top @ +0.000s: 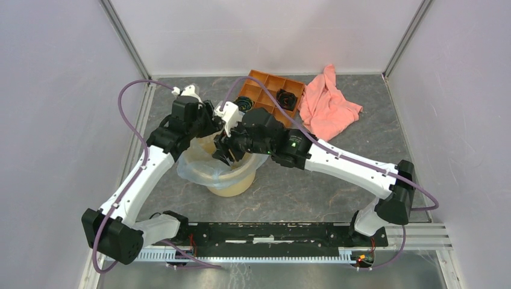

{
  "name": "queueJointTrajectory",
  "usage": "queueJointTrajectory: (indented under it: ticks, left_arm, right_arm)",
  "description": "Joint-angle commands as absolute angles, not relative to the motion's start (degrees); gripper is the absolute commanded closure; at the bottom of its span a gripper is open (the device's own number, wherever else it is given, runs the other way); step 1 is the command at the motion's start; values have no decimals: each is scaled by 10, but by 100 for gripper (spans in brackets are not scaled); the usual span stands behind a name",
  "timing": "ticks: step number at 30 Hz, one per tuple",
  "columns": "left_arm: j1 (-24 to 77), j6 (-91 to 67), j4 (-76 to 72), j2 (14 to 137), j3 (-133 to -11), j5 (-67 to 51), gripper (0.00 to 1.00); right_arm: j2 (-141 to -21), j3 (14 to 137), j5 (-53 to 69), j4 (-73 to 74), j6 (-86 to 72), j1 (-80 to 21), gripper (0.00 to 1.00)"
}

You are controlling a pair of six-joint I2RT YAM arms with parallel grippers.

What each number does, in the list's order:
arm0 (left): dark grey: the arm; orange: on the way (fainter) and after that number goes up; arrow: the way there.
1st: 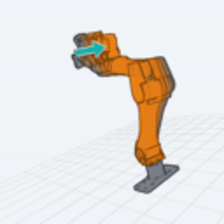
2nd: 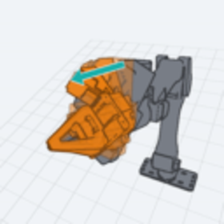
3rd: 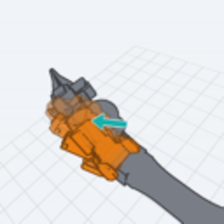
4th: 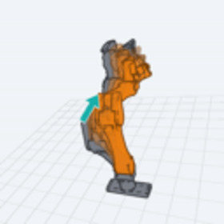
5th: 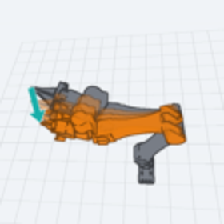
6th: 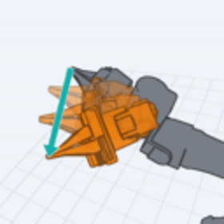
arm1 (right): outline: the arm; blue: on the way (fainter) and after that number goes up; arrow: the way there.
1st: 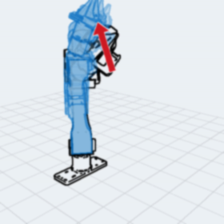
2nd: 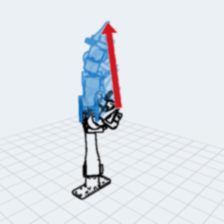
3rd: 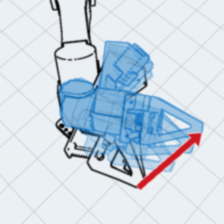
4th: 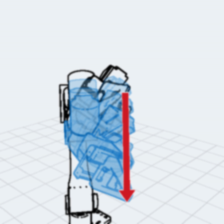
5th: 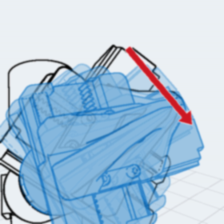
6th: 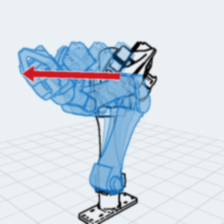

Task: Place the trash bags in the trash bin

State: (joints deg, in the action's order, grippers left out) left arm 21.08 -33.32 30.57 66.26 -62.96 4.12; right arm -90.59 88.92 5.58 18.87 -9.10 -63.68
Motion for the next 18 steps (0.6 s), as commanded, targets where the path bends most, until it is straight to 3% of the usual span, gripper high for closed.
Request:
queueJointTrajectory:
  ticks: [1,4,7,11,18]
  left_arm:
    - [206,-325,281,662,-643,74,42]
    - [202,-322,279,670,-643,98,43]
    - [199,-316,281,671,-649,95,44]
    - [198,-320,293,658,-668,17,31]
    - [199,-338,320,615,-691,-31,26]
  right_arm:
    - [-922,858,85,163,-107,-654,45]
    - [-919,827,85,151,-117,-664,55]
    - [-917,808,85,144,-122,-664,57]
    - [-929,867,60,192,-89,-664,58]
    - [-916,936,-45,229,-49,-660,47]
